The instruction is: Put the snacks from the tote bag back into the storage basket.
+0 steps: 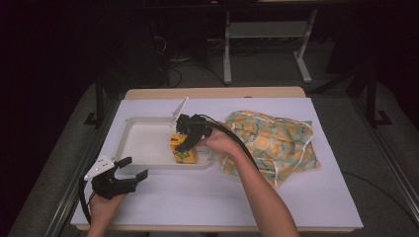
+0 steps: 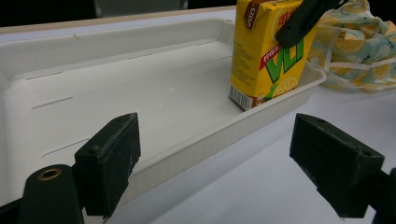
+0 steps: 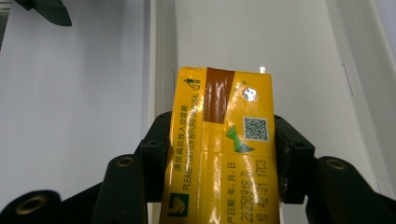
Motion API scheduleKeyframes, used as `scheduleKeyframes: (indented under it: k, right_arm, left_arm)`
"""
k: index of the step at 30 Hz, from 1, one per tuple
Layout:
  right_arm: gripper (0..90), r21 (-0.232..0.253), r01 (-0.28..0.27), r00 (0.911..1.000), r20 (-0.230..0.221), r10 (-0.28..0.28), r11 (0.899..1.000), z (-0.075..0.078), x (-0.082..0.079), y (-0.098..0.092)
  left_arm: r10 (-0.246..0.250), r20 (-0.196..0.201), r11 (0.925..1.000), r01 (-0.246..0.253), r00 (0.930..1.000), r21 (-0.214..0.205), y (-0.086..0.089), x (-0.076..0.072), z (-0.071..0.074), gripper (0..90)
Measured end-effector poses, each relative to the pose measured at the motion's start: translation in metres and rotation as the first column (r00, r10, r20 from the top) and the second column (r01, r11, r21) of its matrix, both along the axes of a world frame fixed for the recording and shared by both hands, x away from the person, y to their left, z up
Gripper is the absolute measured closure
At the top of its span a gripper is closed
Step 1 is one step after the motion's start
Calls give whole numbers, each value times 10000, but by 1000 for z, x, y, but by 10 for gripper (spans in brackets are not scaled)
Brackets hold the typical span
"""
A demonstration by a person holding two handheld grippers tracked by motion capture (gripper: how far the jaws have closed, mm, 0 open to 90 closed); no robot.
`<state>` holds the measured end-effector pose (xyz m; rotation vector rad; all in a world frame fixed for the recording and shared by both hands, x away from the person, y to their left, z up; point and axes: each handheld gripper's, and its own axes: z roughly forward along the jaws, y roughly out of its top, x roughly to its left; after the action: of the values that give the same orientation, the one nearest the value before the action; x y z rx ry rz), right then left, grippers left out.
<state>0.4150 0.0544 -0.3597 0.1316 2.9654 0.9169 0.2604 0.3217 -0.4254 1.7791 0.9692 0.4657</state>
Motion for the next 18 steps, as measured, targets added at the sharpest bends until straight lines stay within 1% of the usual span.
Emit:
scheduleKeyframes:
  k: [8,15,18]
  right_arm:
    - [486,90,-38,10000,-21,38,10000,-2,1,-3]
    - [486,3,-107,9999,24,107,9999,-2,0,-4]
    - [486,17,-64,10000,-36,65,10000,-2,0,-5]
  left_arm:
    - [-11,37,10000,11,10000,17,0,0,0,158]
    - [-2,24,10000,1,10000,48,0,0,0,158]
    - [-18,47,10000,18,10000,72,0,0,0,158]
